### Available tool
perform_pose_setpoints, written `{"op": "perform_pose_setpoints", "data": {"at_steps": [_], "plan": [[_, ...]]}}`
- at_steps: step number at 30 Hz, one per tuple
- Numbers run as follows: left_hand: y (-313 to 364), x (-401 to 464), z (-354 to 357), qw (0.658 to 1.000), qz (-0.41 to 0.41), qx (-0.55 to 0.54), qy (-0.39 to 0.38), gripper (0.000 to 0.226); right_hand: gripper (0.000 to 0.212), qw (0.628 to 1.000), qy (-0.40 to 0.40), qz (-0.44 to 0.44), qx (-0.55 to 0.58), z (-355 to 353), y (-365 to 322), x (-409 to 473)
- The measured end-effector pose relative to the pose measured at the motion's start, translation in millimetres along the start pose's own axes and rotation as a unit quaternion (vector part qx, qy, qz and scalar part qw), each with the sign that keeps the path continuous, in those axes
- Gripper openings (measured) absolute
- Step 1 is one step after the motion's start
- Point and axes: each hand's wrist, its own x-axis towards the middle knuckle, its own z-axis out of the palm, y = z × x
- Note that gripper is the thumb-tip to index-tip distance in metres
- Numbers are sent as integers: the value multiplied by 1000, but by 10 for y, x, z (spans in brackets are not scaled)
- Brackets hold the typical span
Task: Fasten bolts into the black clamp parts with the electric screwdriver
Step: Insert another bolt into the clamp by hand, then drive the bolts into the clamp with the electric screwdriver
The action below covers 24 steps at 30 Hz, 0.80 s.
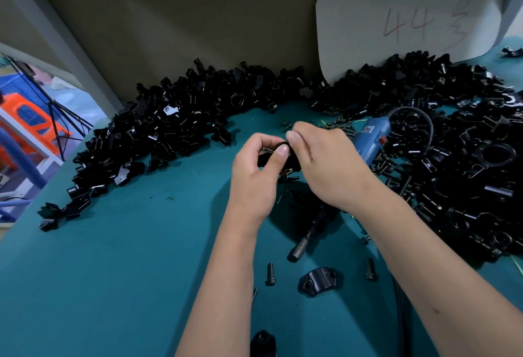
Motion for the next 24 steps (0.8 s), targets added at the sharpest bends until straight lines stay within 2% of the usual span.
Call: {"op": "perform_pose_setpoints", "data": {"at_steps": [5, 9, 11, 13, 15, 17, 19, 21, 24], "plan": [[-20, 18, 21, 998, 48, 49, 7, 18, 47, 995, -19, 96, 16, 5, -81, 50], [-21, 2, 38, 1000, 11, 19, 16, 16, 56, 984, -19, 169, 57, -64, -72, 79], [-29, 4, 26, 999, -22, 10, 22, 18, 58, 983, 37, 178, 23, -131, -23, 75], [-13, -9, 22, 998, -60, 14, 28, 32, 52, 970, 130, 195, -68, -221, 100, 56], [20, -13, 31, 989, -127, -63, 39, 42, 48, 939, 165, 247, -173, -312, 244, 34], [68, 14, 11, 949, -213, -233, 28, 45, 64, 921, 131, 305, -202, -374, 347, 21], [97, 28, -45, 907, -256, -333, -28, 53, 80, 916, 93, 333, -205, -410, 356, 22], [108, 7, -96, 892, -259, -363, -70, 52, 91, 913, 60, 338, -220, -410, 331, 30], [99, -10, -157, 894, -241, -373, -66, 31, 97, 912, 18, 343, -225, -405, 311, 37]]}}
